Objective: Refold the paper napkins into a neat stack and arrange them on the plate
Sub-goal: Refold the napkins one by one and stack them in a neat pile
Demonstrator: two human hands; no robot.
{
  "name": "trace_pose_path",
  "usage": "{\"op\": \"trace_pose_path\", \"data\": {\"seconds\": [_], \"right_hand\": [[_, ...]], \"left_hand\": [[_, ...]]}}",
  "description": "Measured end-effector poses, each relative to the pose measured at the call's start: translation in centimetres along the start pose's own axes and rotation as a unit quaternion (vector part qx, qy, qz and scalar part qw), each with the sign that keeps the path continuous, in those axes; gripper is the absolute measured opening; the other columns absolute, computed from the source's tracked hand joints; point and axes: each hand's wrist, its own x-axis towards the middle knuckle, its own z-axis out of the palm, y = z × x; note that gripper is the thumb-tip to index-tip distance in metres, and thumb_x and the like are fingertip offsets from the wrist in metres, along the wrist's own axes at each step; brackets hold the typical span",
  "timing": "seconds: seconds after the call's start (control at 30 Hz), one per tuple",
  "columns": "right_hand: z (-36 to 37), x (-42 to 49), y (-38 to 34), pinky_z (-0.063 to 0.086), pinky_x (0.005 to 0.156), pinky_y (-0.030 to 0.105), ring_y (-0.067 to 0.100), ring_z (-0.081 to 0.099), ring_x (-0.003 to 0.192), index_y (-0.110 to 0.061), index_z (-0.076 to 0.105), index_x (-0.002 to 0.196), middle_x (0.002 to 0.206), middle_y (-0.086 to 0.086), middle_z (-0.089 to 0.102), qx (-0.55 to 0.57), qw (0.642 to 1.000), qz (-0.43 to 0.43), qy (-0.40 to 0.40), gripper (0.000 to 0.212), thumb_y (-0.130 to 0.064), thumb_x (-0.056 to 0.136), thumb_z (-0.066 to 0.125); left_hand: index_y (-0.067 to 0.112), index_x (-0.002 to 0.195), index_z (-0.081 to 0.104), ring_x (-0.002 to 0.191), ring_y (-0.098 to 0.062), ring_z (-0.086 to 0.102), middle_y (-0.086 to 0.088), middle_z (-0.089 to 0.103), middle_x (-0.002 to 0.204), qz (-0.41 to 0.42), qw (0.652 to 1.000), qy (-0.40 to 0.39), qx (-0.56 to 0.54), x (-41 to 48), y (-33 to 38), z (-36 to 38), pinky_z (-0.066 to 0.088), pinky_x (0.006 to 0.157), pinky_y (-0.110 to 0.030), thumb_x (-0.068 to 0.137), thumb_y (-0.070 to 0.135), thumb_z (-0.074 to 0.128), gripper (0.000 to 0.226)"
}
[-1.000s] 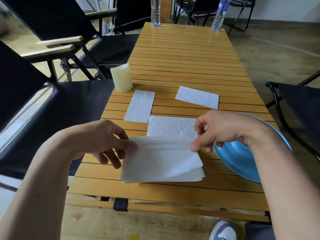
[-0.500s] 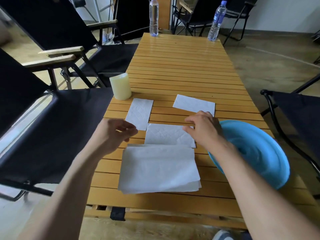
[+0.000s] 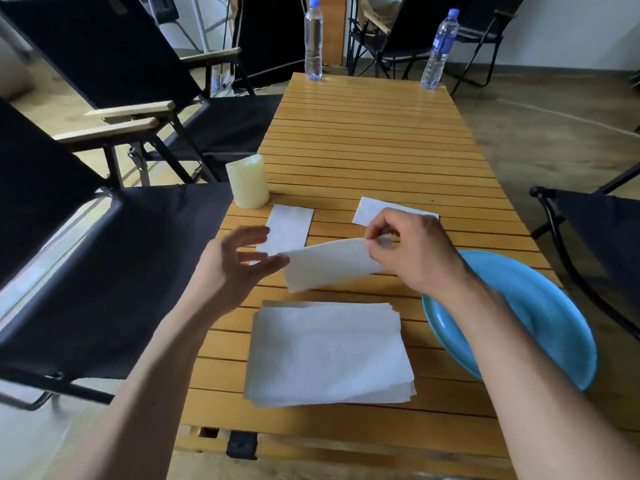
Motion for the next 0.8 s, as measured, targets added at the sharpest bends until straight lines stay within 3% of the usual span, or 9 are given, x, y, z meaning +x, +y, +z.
{"op": "trace_pose_path", "data": {"seconds": [0.07, 0.13, 0.23, 0.33, 0.4, 0.47, 0.6, 0.7, 0.8], "right_hand": [[-0.9, 0.0, -1.5, 0.052, 0.074, 0.032, 0.011, 0.065, 0.075, -0.027, 0.068, 0.08, 0.078, -0.016, 0.07, 0.044, 0.997, -0.048, 0.034, 0.011, -0.018, 0.08, 0.073], [-1.7, -0.1, -2.8, 0.053, 0.072, 0.03, 0.014, 0.066, 0.074, -0.026, 0.07, 0.083, 0.079, -0.015, 0.071, 0.09, 0.993, -0.064, 0.04, 0.01, -0.018, 0.082, 0.074], [-3.0, -0.2, -3.8, 0.056, 0.069, 0.026, 0.013, 0.069, 0.075, -0.028, 0.075, 0.092, 0.084, -0.012, 0.075, 0.157, 0.987, -0.032, 0.025, 0.013, -0.018, 0.084, 0.078], [-4.6, -0.2, -4.1, 0.058, 0.072, 0.033, 0.02, 0.069, 0.07, -0.024, 0.079, 0.091, 0.083, -0.002, 0.078, 0.198, 0.98, 0.012, 0.004, 0.013, -0.019, 0.079, 0.084], [-5.8, -0.3, -4.4, 0.059, 0.064, 0.034, 0.017, 0.066, 0.064, -0.018, 0.08, 0.085, 0.079, 0.007, 0.078, 0.259, 0.963, 0.048, -0.047, 0.019, -0.024, 0.07, 0.088], [-6.8, -0.6, -4.3, 0.057, 0.056, 0.027, 0.014, 0.067, 0.061, -0.015, 0.079, 0.083, 0.078, 0.009, 0.077, 0.298, 0.938, 0.093, -0.15, 0.03, -0.031, 0.059, 0.088], [-7.5, -1.5, -4.1, 0.054, 0.055, 0.022, 0.016, 0.065, 0.057, -0.015, 0.076, 0.083, 0.074, 0.009, 0.073, 0.237, 0.887, 0.148, -0.367, 0.028, -0.025, 0.061, 0.089], [-6.6, -1.7, -4.0, 0.056, 0.057, 0.027, 0.019, 0.064, 0.059, -0.01, 0.068, 0.082, 0.068, 0.006, 0.071, 0.166, 0.883, 0.157, -0.41, 0.025, -0.015, 0.07, 0.089], [-5.8, -1.7, -4.0, 0.053, 0.052, 0.025, 0.019, 0.069, 0.061, -0.009, 0.058, 0.08, 0.059, 0.002, 0.065, 0.122, 0.886, 0.172, -0.413, 0.034, -0.016, 0.07, 0.09]], "left_hand": [[0.023, 0.136, 0.059, 0.118, -0.003, 0.06, 0.012, 0.061, 0.134, 0.046, 0.999, -0.006, -0.014, -0.2, 0.6, -0.2, 0.053, 0.09, -0.017, 0.075, 0.038, 0.083, 0.067], [0.019, 0.127, 0.067, 0.109, 0.005, 0.063, 0.015, 0.068, 0.118, 0.084, 0.996, -0.009, -0.022, -0.4, 1.3, -0.6, 0.05, 0.079, -0.005, 0.076, 0.038, 0.079, 0.055], [0.013, 0.095, 0.077, 0.077, 0.002, 0.069, 0.009, 0.076, 0.082, 0.104, 0.992, 0.016, -0.069, -0.5, 2.1, -1.8, 0.051, 0.067, -0.012, 0.079, 0.045, 0.073, 0.037], [0.024, 0.094, 0.079, 0.079, -0.015, 0.073, -0.001, 0.078, 0.087, 0.069, 0.991, -0.011, -0.117, -0.8, 3.0, -4.0, 0.061, 0.072, -0.028, 0.079, 0.048, 0.074, 0.029], [0.031, 0.094, 0.08, 0.076, -0.012, 0.073, 0.001, 0.078, 0.088, 0.042, 0.989, -0.074, -0.119, -1.1, 3.5, -5.6, 0.059, 0.067, -0.029, 0.076, 0.049, 0.075, 0.026], [0.027, 0.091, 0.081, 0.067, -0.008, 0.07, 0.0, 0.077, 0.081, -0.002, 0.981, -0.145, -0.131, -1.5, 3.8, -6.8, 0.054, 0.059, -0.025, 0.071, 0.049, 0.078, 0.03], [0.02, 0.085, 0.081, 0.061, -0.011, 0.069, -0.007, 0.077, 0.076, -0.071, 0.953, -0.291, -0.052, -2.5, 4.1, -7.4, 0.05, 0.05, -0.018, 0.062, 0.046, 0.082, 0.035], [0.029, 0.086, 0.08, 0.071, -0.014, 0.075, -0.005, 0.079, 0.082, -0.115, 0.918, -0.377, 0.031, -2.9, 4.2, -6.8, 0.049, 0.053, -0.017, 0.067, 0.046, 0.081, 0.025], [0.033, 0.084, 0.08, 0.075, -0.012, 0.076, 0.0, 0.079, 0.084, -0.136, 0.909, -0.388, 0.072, -2.7, 4.0, -6.2, 0.048, 0.052, -0.016, 0.075, 0.041, 0.08, 0.012]]}}
